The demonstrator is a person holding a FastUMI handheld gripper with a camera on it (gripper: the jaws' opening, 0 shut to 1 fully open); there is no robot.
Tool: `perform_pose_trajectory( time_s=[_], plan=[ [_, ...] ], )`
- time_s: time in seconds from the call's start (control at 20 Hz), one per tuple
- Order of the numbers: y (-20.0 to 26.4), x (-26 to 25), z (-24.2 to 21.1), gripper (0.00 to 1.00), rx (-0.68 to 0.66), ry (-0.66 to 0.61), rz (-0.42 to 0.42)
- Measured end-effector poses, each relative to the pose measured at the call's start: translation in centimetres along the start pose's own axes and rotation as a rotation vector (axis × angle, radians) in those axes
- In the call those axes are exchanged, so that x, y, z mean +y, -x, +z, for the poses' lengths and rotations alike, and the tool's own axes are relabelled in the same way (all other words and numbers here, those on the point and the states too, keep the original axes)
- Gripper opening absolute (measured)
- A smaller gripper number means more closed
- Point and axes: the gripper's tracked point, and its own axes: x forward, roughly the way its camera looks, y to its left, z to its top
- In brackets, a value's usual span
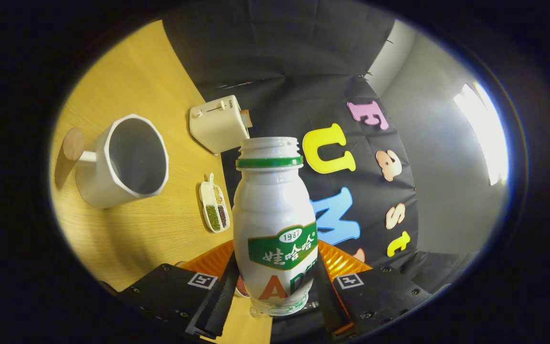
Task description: Take the bottle from table, then pour the juice into the cup, finally place the bottle on the coaster
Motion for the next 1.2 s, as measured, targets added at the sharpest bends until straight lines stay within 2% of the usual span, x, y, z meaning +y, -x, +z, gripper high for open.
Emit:
perform_pose_trajectory(
  time_s=[0.3, 0.6, 0.95, 1.2],
  plan=[
    [-1.1, -0.7, -1.1, 0.75, 0.046, -0.362, 0.066],
    [-2.6, 0.3, -2.3, 0.76, 0.081, -0.626, 0.123],
    [-4.1, 2.5, -4.0, 0.76, 0.122, -0.853, 0.190],
    [-5.5, 4.5, -5.5, 0.75, 0.162, -0.955, 0.227]
  ],
)
